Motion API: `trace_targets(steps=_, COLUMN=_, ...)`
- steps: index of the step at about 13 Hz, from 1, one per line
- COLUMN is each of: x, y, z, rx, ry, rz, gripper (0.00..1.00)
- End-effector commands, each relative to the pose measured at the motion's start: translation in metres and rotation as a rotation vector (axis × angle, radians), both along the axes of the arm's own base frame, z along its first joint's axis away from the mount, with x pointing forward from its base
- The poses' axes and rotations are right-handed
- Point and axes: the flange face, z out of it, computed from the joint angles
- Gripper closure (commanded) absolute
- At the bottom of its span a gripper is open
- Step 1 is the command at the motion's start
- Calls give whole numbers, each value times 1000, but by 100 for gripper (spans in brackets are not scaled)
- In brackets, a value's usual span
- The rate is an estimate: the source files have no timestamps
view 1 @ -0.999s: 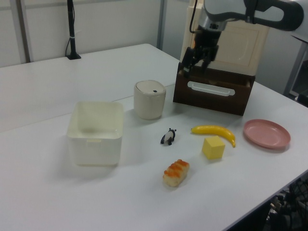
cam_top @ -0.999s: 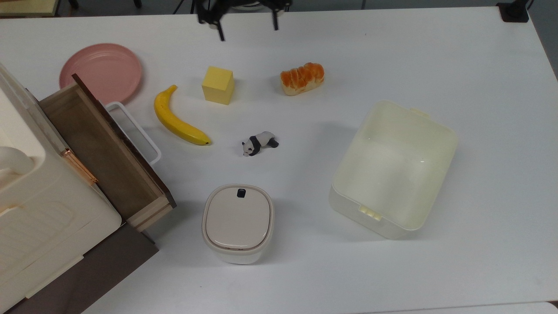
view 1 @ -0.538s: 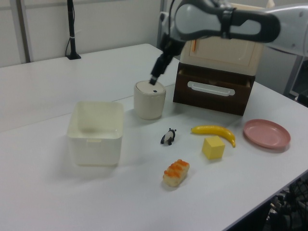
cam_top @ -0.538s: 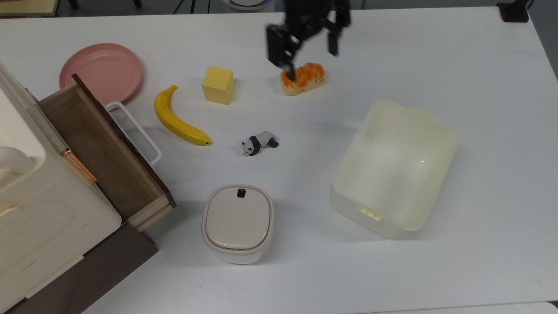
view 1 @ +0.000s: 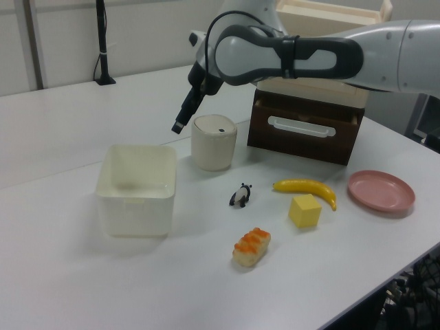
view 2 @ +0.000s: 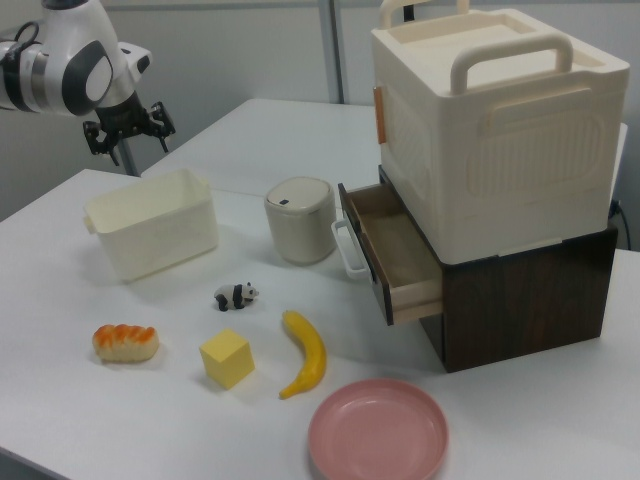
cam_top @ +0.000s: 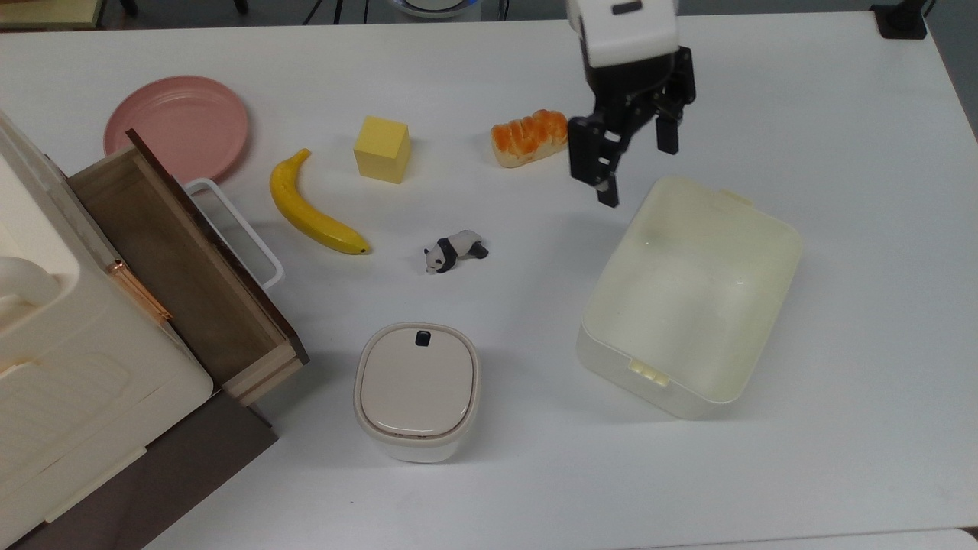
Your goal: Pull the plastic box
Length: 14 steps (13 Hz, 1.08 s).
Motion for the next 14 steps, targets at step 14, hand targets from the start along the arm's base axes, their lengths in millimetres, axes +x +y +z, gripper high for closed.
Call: trace_targets(steps=14, x=22, y=74, z=-112, rx=-184, ry=50, rz=211, gripper=0)
